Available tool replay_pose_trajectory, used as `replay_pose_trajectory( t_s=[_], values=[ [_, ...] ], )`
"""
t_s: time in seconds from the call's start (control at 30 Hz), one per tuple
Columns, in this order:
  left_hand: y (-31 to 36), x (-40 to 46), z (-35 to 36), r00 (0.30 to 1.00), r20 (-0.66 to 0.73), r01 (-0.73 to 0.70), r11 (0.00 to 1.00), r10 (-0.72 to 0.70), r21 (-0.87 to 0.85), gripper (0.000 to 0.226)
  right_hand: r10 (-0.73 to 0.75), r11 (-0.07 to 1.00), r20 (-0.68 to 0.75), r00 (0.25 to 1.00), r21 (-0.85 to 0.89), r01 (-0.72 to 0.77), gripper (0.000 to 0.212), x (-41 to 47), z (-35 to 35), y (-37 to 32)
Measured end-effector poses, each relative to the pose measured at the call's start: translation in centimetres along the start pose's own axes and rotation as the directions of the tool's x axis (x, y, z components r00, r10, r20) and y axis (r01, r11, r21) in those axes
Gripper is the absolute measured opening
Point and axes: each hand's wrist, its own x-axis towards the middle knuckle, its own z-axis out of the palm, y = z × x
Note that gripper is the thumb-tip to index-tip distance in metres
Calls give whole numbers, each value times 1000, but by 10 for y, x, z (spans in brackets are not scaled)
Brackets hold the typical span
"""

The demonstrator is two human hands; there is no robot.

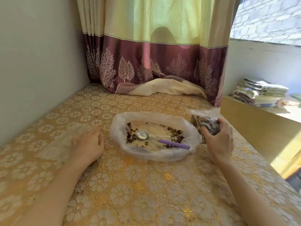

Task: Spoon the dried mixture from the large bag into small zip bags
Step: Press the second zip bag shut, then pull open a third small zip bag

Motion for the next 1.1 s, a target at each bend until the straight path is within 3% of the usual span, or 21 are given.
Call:
replay_pose_trajectory(
  t_s=[0.17,0.27,0.47,0.57,0.7,0.8,0.87,0.93,0.97,1.03,1.1],
  values=[
    [-2,-2,-1,997,-80,-24,1000,24,1,40,100,987,86,991,-133,-88,59,5,2,24],
    [2,-6,-4,991,-132,-35,996,24,-78,28,97,970,141,985,-235,-62,53,6,3,26],
    [5,-7,-9,983,-169,-82,993,67,-86,18,85,911,231,969,-411,18,67,3,0,23],
    [5,-8,-10,965,-253,-105,989,76,-100,15,-16,942,192,981,-327,79,66,-3,0,11],
    [2,-9,-14,924,-382,-90,965,-11,-245,20,-264,962,74,962,-55,268,50,-20,2,-24],
    [6,-13,-22,862,-507,-224,879,-23,-421,21,-355,918,33,934,203,342,30,-37,7,-52],
    [18,-21,-29,782,-616,-418,809,90,-413,19,-296,884,147,944,415,213,9,-46,11,-69],
    [30,-28,-30,706,-668,-572,745,235,-342,18,-157,789,446,881,593,-160,18,-52,17,-88],
    [35,-30,-29,684,-663,-621,719,303,-312,18,-101,746,595,798,576,-335,26,-54,21,-95],
    [40,-30,-26,651,-636,-683,684,413,-255,14,-55,724,755,654,481,-495,36,-57,31,-106],
    [41,-32,-23,613,-604,-727,662,509,-179,16,-43,727,783,620,450,-519,40,-61,43,-110]
  ],
)
